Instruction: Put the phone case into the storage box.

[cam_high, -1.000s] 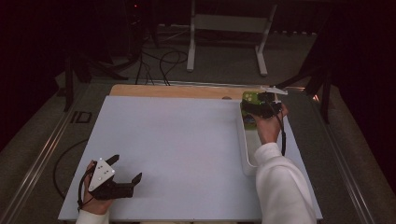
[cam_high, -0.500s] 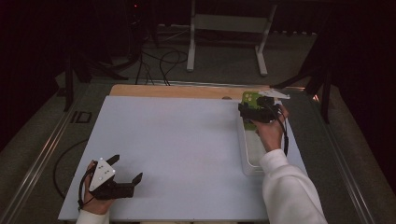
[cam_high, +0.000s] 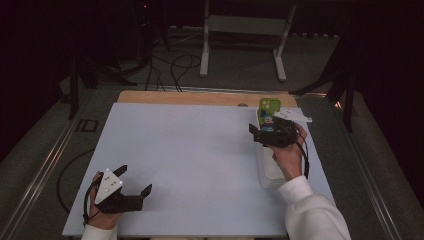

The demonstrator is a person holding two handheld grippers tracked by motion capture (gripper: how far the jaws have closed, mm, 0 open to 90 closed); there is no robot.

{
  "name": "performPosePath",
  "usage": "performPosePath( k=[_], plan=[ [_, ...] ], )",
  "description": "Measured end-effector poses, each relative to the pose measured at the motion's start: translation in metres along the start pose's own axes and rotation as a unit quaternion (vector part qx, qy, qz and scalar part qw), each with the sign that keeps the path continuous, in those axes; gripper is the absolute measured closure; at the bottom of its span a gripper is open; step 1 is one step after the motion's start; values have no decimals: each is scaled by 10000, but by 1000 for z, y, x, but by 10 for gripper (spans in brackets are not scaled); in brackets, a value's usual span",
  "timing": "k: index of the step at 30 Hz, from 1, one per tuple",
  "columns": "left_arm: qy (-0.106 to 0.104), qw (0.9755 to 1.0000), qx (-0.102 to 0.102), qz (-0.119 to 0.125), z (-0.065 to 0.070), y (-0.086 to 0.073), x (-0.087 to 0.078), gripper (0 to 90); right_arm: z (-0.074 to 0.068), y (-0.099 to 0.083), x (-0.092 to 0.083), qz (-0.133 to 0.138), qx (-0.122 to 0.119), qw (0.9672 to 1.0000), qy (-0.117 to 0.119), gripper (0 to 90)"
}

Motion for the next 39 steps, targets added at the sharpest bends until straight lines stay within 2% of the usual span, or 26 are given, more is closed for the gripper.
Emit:
performPosePath(
  k=[4,12,15,17,20,28,39],
  plan=[
    [10,10000,-24,14,0,0,0,1,-7,-8,-7,50,67,9999,148,71],
    [41,10000,-70,2,-3,1,-1,0,-29,-25,-23,99,-215,9993,280,71],
    [65,9999,-92,11,-4,2,-1,0,-38,-30,-31,229,-314,9987,320,71],
    [90,9999,-111,16,-6,2,-1,0,-44,-37,-36,220,-336,9984,394,71],
    [104,9999,-134,28,-7,3,-2,0,-49,-46,-42,301,-414,9981,356,71],
    [119,9998,-140,39,-9,5,-1,0,-54,-68,-56,404,-438,9970,496,72],
    [141,9997,-179,117,-11,7,-1,0,-53,-99,-75,795,-542,9934,623,72]
  ],
)
Point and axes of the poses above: each handheld gripper's, and its own axes: x roughly forward along the jaws, y roughly out of its top, z roughly to its right, the point moved 1 cm from there along x, roughly forward along the jaws, and after that the axes turned 12 degrees about y, right-handed, at the moved point
